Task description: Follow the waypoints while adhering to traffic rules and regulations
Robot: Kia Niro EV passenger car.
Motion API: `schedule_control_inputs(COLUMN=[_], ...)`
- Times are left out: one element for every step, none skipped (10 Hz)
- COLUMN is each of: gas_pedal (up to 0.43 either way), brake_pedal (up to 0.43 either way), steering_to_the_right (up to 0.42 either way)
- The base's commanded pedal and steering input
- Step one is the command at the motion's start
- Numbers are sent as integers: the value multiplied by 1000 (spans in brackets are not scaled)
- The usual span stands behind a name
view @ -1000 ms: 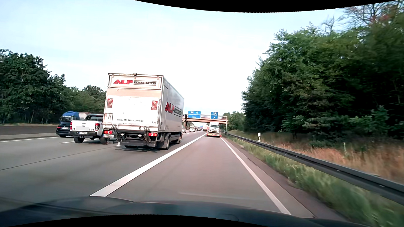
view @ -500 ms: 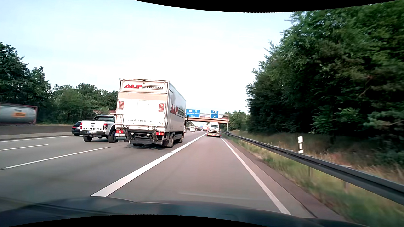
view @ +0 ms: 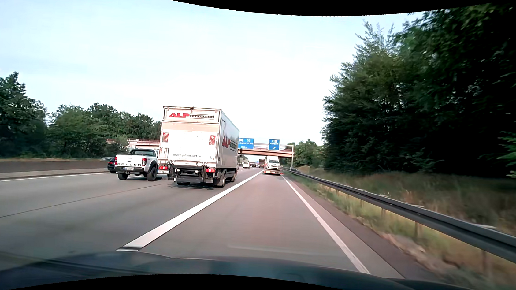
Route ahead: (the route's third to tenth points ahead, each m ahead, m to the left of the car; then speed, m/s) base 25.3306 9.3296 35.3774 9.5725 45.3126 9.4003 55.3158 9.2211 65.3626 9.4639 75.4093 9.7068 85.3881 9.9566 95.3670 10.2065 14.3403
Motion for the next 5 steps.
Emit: schedule_control_inputs(gas_pedal=[79,79,79,79,79], brake_pedal=[0,0,0,0,0], steering_to_the_right=[-5,-5,-5,-5,-5])
